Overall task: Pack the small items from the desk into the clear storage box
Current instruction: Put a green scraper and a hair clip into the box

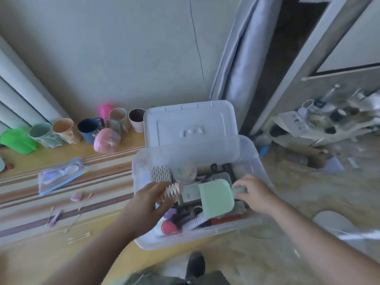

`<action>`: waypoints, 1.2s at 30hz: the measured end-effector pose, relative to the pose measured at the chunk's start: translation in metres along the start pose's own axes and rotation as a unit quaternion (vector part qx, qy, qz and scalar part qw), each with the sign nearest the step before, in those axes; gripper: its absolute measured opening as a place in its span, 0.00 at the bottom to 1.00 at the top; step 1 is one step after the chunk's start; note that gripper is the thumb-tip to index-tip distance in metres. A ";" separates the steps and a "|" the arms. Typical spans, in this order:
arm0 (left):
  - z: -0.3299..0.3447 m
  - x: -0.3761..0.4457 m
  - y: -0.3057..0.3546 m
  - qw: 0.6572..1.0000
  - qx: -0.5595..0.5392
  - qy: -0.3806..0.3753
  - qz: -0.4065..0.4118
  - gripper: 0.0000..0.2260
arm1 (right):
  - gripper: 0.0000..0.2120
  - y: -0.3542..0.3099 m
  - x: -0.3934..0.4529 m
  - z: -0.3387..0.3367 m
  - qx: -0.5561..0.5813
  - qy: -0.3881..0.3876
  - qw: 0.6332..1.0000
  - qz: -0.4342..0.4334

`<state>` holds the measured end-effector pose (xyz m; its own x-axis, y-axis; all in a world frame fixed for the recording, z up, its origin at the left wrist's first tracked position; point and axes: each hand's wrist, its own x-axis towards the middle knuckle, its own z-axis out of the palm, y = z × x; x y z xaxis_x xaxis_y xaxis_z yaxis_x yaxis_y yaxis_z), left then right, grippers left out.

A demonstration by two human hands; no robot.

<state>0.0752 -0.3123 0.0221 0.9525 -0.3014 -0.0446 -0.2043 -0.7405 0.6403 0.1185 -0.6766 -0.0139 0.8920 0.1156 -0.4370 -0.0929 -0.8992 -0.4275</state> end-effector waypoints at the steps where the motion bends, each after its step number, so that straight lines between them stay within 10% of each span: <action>1: 0.013 -0.002 0.003 1.000 0.005 -0.021 -0.012 0.16 | 0.08 0.008 0.000 0.007 -0.013 -0.010 1.000 0.004; 11: 0.057 0.000 0.019 0.987 0.090 -0.122 -0.060 0.21 | 0.09 0.014 0.019 0.024 -0.225 -0.034 0.974 0.001; 18: 0.065 0.028 0.047 0.991 0.085 -0.100 -0.036 0.20 | 0.27 -0.051 -0.027 0.003 0.001 -0.045 0.984 -0.174; 26: 0.085 0.043 0.063 0.995 -0.027 -0.098 -0.012 0.17 | 0.26 -0.046 -0.028 0.032 -0.119 0.090 0.952 -0.266; 36: 0.089 0.036 0.038 0.993 0.096 -0.068 -0.025 0.16 | 0.15 -0.006 0.047 0.003 -0.062 0.118 0.991 -0.008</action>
<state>0.0822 -0.4044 -0.0233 0.9256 -0.3303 -0.1846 -0.2094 -0.8534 0.4773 0.1591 -0.6647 -0.0345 0.9730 0.0410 -0.2270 -0.0363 -0.9446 -0.3263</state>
